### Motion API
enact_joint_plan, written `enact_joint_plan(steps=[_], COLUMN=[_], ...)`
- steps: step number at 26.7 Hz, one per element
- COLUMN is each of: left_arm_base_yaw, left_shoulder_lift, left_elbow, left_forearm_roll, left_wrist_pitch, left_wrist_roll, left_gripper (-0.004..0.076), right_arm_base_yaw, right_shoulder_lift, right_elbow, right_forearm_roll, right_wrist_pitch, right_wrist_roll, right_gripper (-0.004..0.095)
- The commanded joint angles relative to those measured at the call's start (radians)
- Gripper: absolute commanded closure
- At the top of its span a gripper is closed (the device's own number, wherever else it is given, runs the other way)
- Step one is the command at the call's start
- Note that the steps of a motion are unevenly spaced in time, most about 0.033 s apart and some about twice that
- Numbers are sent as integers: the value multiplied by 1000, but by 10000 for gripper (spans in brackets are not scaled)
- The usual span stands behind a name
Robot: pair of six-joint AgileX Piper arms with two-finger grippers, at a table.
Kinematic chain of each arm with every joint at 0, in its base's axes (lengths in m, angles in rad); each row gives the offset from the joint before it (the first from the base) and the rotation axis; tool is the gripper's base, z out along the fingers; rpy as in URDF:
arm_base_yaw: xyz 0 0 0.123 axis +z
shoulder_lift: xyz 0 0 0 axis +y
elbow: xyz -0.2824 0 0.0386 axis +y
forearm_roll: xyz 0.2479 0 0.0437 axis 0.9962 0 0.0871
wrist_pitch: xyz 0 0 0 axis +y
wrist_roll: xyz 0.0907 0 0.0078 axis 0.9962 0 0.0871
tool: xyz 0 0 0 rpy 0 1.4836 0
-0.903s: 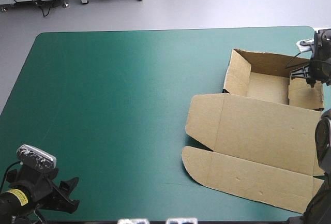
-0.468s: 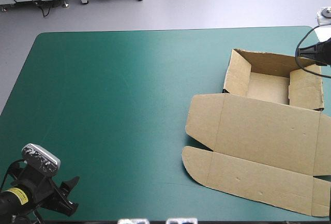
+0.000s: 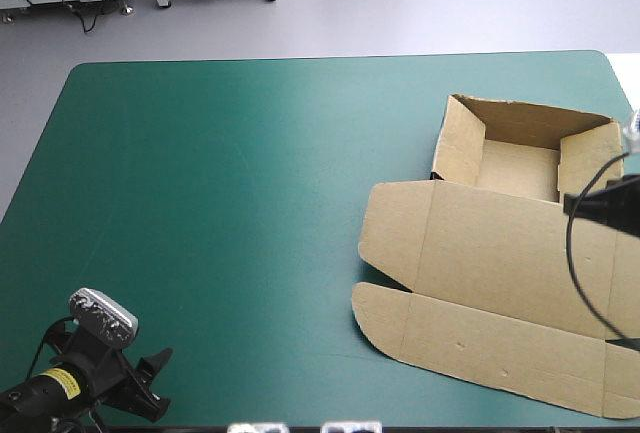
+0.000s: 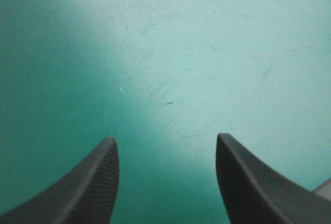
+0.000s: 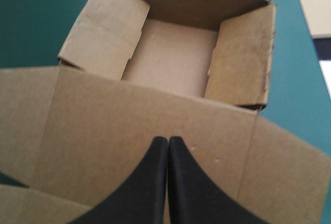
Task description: Fold the box
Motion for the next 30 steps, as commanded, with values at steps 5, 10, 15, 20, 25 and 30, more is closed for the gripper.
enact_joint_plan(steps=[5, 10, 15, 20, 25, 30], left_arm_base_yaw=[-6, -6, -6, -6, -6, -6], left_shoulder_lift=[-119, -169, -174, -174, -174, -174], left_elbow=[53, 62, 62, 62, 64, 64], left_forearm_roll=[-23, -14, -14, -14, -14, -25], left_wrist_pitch=[-119, -98, -98, -98, -77, -71], left_wrist_roll=[1, 17, 17, 17, 17, 17], left_gripper=[442, 502, 516, 516, 521, 526], right_arm_base_yaw=[-5, -5, -5, -5, -5, -5], right_shoulder_lift=[-226, -330, -432, -579, -661, -663], right_elbow=[327, 572, 734, 838, 840, 840], right_forearm_roll=[80, 80, 85, 93, 91, 91], right_wrist_pitch=[-156, -202, -254, -282, -288, -288], right_wrist_roll=[-36, -47, -54, -54, -54, -54], right_gripper=[922, 922, 922, 922, 922, 922])
